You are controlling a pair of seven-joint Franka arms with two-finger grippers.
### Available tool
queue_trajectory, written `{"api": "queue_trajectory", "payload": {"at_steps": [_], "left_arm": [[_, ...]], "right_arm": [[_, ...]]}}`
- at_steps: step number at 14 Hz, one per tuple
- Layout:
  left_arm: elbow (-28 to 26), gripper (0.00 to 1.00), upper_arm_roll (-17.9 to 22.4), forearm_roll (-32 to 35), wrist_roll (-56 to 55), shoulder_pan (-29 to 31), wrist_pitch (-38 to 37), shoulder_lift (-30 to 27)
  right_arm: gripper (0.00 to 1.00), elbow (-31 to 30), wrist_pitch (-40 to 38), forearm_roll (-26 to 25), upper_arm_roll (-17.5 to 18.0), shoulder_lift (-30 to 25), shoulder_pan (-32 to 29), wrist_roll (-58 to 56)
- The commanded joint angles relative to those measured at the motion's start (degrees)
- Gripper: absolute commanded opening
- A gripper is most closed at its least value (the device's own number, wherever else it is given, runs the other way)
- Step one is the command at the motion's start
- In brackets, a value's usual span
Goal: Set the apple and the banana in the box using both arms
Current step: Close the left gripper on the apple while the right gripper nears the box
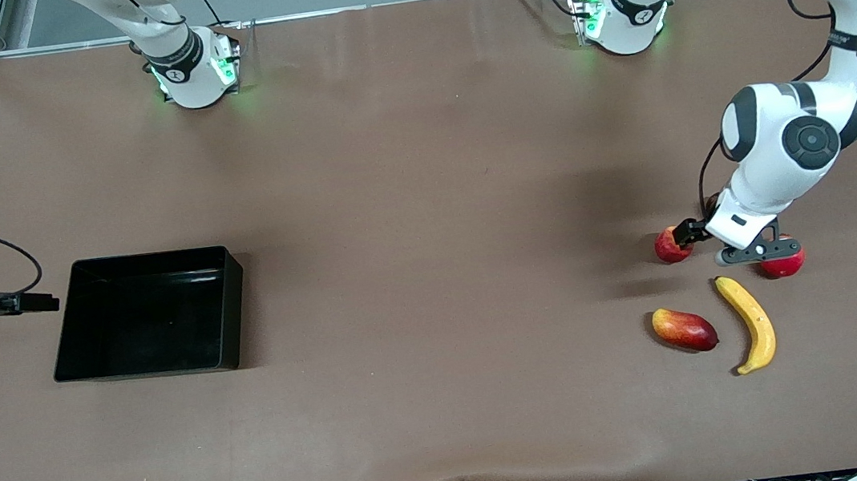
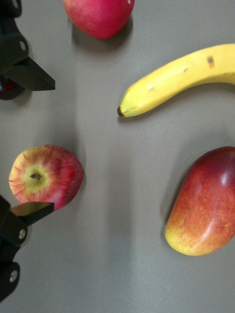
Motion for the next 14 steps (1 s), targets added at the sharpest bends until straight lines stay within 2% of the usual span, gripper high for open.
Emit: {"api": "queue_trajectory", "payload": {"at_steps": [1, 3, 5, 6, 7, 10, 11, 12, 13, 14], "left_arm": [[0.36, 1.00, -0.76, -0.43, -0.80, -0.08, 0.17, -0.29], [0.63, 1.00, -0.85, -0.70, -0.89, -0.78, 1.22, 1.72], [0.72, 1.00, -0.93, -0.61, -0.89, -0.78, 2.72, 3.57], [0.72, 1.00, -0.93, -0.61, -0.89, -0.96, 2.72, 4.01], [0.72, 1.00, -0.93, -0.61, -0.89, -0.96, 2.81, 4.63], [0.63, 1.00, -1.02, -0.61, 0.08, -1.48, 2.72, 5.60], [0.45, 0.98, -0.94, -0.61, 0.17, -1.58, 2.72, 5.60], [0.37, 0.76, -0.93, -0.61, 0.25, -1.49, 2.55, 5.60], [0.36, 0.53, -0.93, -0.61, 0.17, -1.58, 2.46, 5.69], [0.28, 0.33, -0.93, -0.61, 0.17, -1.58, 2.46, 5.69]], "right_arm": [[1.00, -4.20, 9.28, -1.37, 0.90, 2.27, -2.53, -4.76], [1.00, -7.37, 15.09, -1.37, 0.99, 3.68, -3.33, -5.30], [1.00, -8.08, 17.05, -1.37, 0.99, 4.21, -3.94, -5.39], [0.93, -8.08, 17.23, -1.37, 0.99, 4.73, -4.21, -5.39], [0.81, -8.17, 18.27, -1.37, 0.99, 5.44, -4.73, -5.39], [0.61, -11.58, 24.06, -1.37, 0.99, 6.41, -5.44, -5.39], [0.47, -12.73, 25.56, -1.37, 0.99, 6.32, -5.44, -5.48], [0.24, -13.09, 25.75, -1.28, 0.99, 6.32, -5.44, -5.65], [0.06, -13.01, 25.49, -1.28, 0.99, 6.23, -5.53, -6.61], [0.00, -12.92, 25.40, -1.28, 1.07, 6.23, -5.70, -7.84]]}}
